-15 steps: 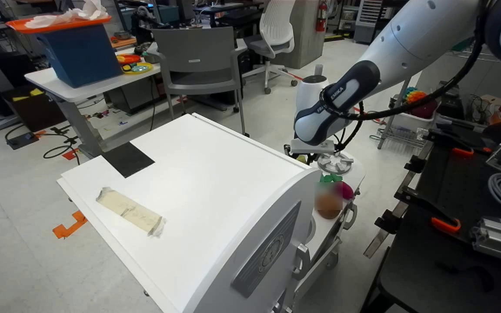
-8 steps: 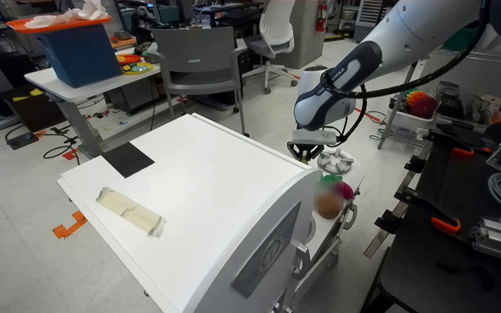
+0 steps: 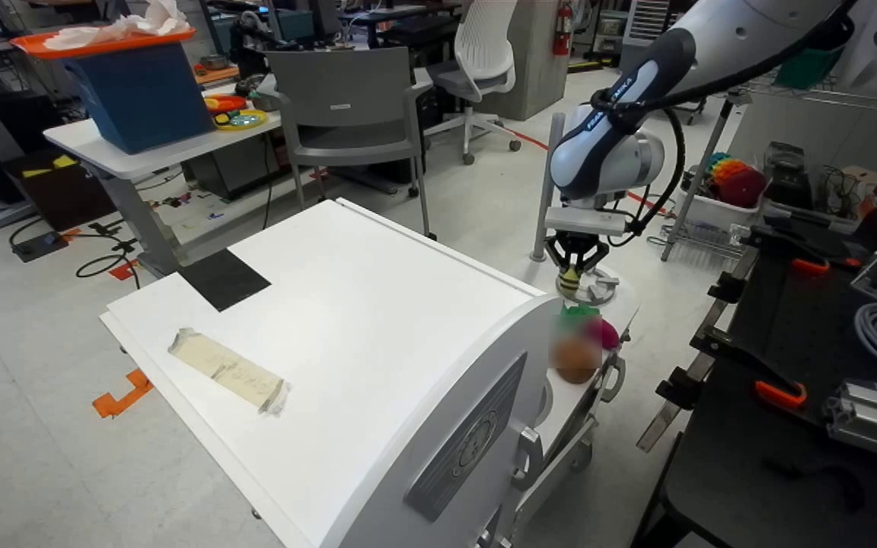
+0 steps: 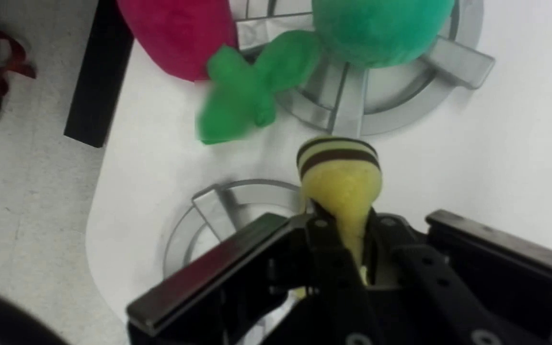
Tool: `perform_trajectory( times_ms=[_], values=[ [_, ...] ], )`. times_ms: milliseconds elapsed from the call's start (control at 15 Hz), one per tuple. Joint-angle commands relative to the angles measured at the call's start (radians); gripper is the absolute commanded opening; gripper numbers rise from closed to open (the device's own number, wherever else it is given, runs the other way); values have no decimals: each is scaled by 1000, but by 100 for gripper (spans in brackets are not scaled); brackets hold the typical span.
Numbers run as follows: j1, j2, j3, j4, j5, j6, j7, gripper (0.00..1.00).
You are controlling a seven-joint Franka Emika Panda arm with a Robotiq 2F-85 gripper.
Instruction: Pick up the yellow plush toy and place it on the plate of the stove
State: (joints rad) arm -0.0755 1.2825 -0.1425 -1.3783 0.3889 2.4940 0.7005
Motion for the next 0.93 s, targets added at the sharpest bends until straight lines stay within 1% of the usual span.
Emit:
perform_trajectory(
  times_ms=[0,133,267,400,533,600,867],
  values=[
    [-39,-76,21,-118,43,36,36,3],
    [-52,-97,20,-147,65,60,65,3],
    [-77,-108,28,-146,88,58,96,3],
    [-89,-95,27,-113,99,41,134,3],
    [-90,-67,15,-67,85,14,184,3],
    [-89,-38,7,-26,76,-2,216,3],
    [-82,33,-10,64,52,-21,313,3]
  ],
)
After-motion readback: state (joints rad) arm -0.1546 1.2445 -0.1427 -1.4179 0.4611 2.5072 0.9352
